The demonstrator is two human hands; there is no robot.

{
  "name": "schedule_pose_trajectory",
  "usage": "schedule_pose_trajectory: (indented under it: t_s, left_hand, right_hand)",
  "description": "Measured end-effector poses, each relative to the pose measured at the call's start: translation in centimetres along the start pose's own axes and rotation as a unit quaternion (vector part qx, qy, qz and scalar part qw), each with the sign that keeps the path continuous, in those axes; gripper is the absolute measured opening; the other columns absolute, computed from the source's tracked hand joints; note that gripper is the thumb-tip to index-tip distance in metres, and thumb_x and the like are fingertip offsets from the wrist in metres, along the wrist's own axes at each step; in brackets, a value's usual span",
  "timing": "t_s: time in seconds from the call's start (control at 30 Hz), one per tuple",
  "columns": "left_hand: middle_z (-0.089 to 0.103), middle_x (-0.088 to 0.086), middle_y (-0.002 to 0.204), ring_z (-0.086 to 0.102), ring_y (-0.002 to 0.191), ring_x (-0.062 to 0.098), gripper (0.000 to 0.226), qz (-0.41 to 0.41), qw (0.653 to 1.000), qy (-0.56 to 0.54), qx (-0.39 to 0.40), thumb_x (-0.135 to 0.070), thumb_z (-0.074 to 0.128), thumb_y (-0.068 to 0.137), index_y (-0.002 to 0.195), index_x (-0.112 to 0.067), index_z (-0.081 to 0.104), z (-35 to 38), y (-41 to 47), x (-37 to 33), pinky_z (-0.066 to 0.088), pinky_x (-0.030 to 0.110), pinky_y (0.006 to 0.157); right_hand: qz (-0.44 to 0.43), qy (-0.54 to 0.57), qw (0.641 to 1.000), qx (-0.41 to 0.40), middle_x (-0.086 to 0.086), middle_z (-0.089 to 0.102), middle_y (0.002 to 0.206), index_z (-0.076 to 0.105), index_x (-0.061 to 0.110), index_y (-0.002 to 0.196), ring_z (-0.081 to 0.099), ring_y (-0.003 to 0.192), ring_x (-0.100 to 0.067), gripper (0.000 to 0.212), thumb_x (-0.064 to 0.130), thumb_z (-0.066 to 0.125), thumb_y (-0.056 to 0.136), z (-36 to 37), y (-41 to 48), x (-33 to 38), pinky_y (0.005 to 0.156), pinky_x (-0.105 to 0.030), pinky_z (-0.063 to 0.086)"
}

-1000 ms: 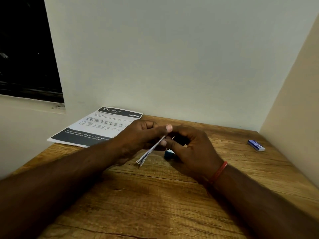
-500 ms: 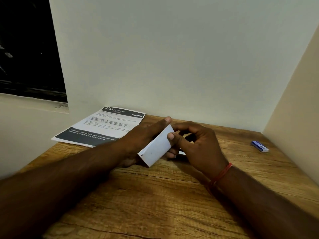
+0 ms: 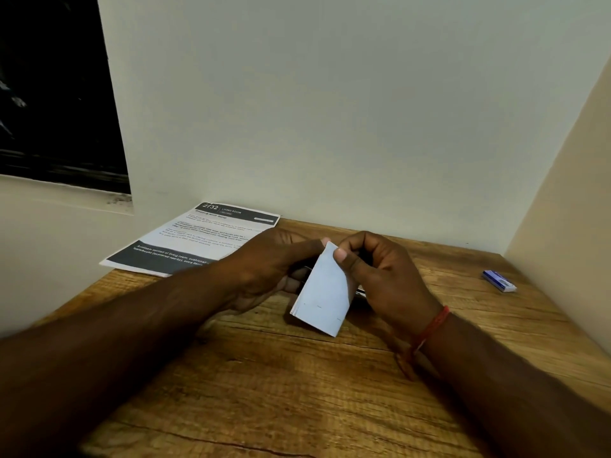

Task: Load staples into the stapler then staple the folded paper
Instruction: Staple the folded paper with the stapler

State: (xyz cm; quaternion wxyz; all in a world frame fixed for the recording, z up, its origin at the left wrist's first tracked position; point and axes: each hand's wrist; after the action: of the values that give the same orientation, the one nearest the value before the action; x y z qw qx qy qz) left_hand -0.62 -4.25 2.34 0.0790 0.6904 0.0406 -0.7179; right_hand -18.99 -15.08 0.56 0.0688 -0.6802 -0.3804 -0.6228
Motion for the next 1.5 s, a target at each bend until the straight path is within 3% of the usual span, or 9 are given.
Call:
schedule_pose_trajectory:
  t_s: [0.1, 0.33, 0.5, 0.67, 0.83, 1.03, 1.13, 1.33, 1.5]
  left_hand:
    - [0.085, 0.017, 0.099, 0.081, 0.09, 0.022, 0.027, 0.01, 1.0, -0.004, -0.003, -0.027, 0.073, 0.107, 0.105, -0.002, 0.085, -0.2, 0.2, 0.1, 0.067, 0.041, 0.087]
    - [0.081, 0.032, 0.117, 0.077, 0.095, 0.028, 0.039, 0.015, 1.0, -0.003, -0.007, -0.021, 0.082, 0.097, 0.12, 0.01, 0.077, -0.6, 0.3, 0.3, 0.067, 0.034, 0.076]
    - [0.082, 0.026, 0.102, 0.078, 0.089, 0.028, 0.018, 0.023, 1.0, 0.01, -0.011, -0.013, 0.083, 0.098, 0.103, 0.004, 0.082, -0.6, 0.4, 0.5, 0.065, 0.031, 0.068]
    - [0.085, 0.021, 0.103, 0.081, 0.092, 0.028, 0.016, 0.022, 0.999, 0.034, -0.026, -0.009, 0.084, 0.097, 0.102, 0.006, 0.081, -0.6, 0.6, 0.7, 0.066, 0.044, 0.087]
    - [0.083, 0.009, 0.087, 0.075, 0.08, 0.014, 0.009, 0.044, 0.996, 0.069, -0.026, -0.004, 0.085, 0.095, 0.1, 0.003, 0.082, 0.0, 0.4, 1.2, 0.063, 0.032, 0.076]
    - [0.084, -0.003, 0.084, 0.078, 0.08, 0.006, 0.008, 0.095, 0.991, 0.066, -0.067, -0.009, 0.077, 0.104, 0.099, -0.006, 0.082, -0.2, 0.8, 0.9, 0.066, 0.026, 0.072]
    - [0.084, -0.005, 0.082, 0.076, 0.079, 0.005, 0.011, 0.135, 0.982, 0.072, -0.108, -0.014, 0.077, 0.104, 0.096, -0.01, 0.084, -0.5, 0.9, 0.7, 0.064, 0.029, 0.072]
    - [0.087, 0.008, 0.107, 0.078, 0.101, 0.021, 0.061, 0.081, 0.991, 0.0, -0.11, -0.072, 0.07, 0.09, 0.096, -0.014, 0.088, -1.5, 1.5, 0.5, 0.061, 0.04, 0.095]
    - [0.083, 0.017, 0.119, 0.081, 0.114, 0.034, 0.059, -0.009, 0.992, -0.106, -0.06, -0.035, 0.092, 0.088, 0.132, 0.0, 0.073, -2.0, 1.8, 1.0, 0.066, 0.048, 0.101]
  right_hand:
    - [0.013, 0.016, 1.0, -0.015, -0.014, 0.08, 0.103, 0.074, 0.022, 0.088, 0.076, 0.089, -0.016, 0.018, 0.021, 0.074, 0.105, 0.0, -0.1, 0.3, 0.075, -0.041, 0.06]
    - [0.036, 0.035, 0.998, -0.031, -0.013, 0.078, 0.116, 0.074, 0.03, 0.085, 0.072, 0.117, -0.047, 0.021, 0.028, 0.074, 0.106, 0.1, 0.1, 0.2, 0.094, -0.074, 0.059]
    - [0.017, 0.021, 0.998, -0.053, -0.013, 0.076, 0.11, 0.073, 0.035, 0.08, 0.071, 0.099, -0.027, 0.029, 0.025, 0.072, 0.107, -0.2, 0.3, 0.0, 0.079, -0.044, 0.059]
    - [0.018, 0.027, 0.998, -0.054, 0.001, 0.077, 0.096, 0.072, 0.035, 0.08, 0.071, 0.091, -0.017, 0.03, 0.025, 0.069, 0.108, -0.3, 0.4, 0.0, 0.077, -0.041, 0.058]
    - [-0.004, 0.062, 0.996, -0.067, -0.027, 0.076, 0.112, 0.073, 0.019, 0.095, 0.071, 0.107, -0.052, 0.016, 0.023, 0.068, 0.109, -0.7, 0.5, -0.4, 0.088, -0.055, 0.061]
    - [0.006, 0.123, 0.987, -0.1, -0.018, 0.08, 0.111, 0.075, 0.019, 0.102, 0.072, 0.097, -0.029, 0.01, 0.024, 0.069, 0.108, -0.6, 0.7, -0.6, 0.089, -0.055, 0.061]
    - [-0.022, 0.025, 0.994, -0.107, -0.006, 0.081, 0.107, 0.076, 0.02, 0.108, 0.076, 0.097, -0.018, 0.005, 0.016, 0.074, 0.105, -1.1, 0.7, -0.4, 0.089, -0.048, 0.063]
    - [-0.069, -0.077, 0.99, -0.096, 0.0, 0.08, 0.093, 0.078, 0.021, 0.098, 0.077, 0.089, -0.02, 0.018, 0.005, 0.085, 0.094, -1.8, 0.8, -0.3, 0.084, -0.038, 0.067]
    - [-0.103, -0.071, 0.988, -0.089, 0.002, 0.086, 0.102, 0.081, 0.008, 0.093, 0.081, 0.105, -0.009, 0.018, -0.01, 0.082, 0.09, -2.1, 0.7, -0.3, 0.096, -0.025, 0.065]
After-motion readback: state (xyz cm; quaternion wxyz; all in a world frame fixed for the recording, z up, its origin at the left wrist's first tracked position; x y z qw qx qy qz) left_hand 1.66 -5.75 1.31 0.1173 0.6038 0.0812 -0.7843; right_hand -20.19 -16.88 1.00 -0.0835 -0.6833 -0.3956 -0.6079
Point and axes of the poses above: each hand's wrist, its own y-axis towards the middle knuckle, its own z-axis out of the palm, x = y × z
